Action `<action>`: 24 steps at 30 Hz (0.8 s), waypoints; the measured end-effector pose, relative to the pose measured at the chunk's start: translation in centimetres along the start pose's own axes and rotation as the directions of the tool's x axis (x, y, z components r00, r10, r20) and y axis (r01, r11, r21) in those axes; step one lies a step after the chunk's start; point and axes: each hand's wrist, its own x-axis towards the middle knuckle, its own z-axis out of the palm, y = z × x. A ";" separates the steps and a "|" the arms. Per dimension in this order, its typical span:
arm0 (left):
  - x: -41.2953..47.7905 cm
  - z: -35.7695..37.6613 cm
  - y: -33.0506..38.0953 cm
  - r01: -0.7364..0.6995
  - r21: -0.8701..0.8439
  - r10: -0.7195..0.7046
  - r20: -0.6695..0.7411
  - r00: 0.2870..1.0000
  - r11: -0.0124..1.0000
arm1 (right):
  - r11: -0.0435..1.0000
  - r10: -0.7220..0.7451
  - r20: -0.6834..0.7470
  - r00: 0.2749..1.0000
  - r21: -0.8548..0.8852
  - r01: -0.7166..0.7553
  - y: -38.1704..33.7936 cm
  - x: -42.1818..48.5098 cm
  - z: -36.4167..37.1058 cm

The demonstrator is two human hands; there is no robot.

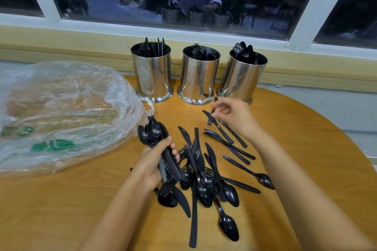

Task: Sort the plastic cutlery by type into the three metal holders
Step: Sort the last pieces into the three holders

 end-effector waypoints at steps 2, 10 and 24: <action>0.2 -0.2 0.1 -0.002 -0.014 0.002 -0.016 1.000 1.000 | 0.986 0.117 0.022 0.993 -0.119 -0.113 2.1 -0.6 -0.7; 0.1 0.5 -0.5 0.010 0.008 -0.010 -0.010 1.000 1.000 | 0.830 0.302 0.035 0.953 -0.501 -0.245 4.7 -3.5 2.0; -0.2 1.0 -0.9 -0.019 -0.035 0.019 -0.010 1.000 0.999 | 0.906 0.066 -0.236 0.970 -0.392 -0.157 3.0 -5.2 2.4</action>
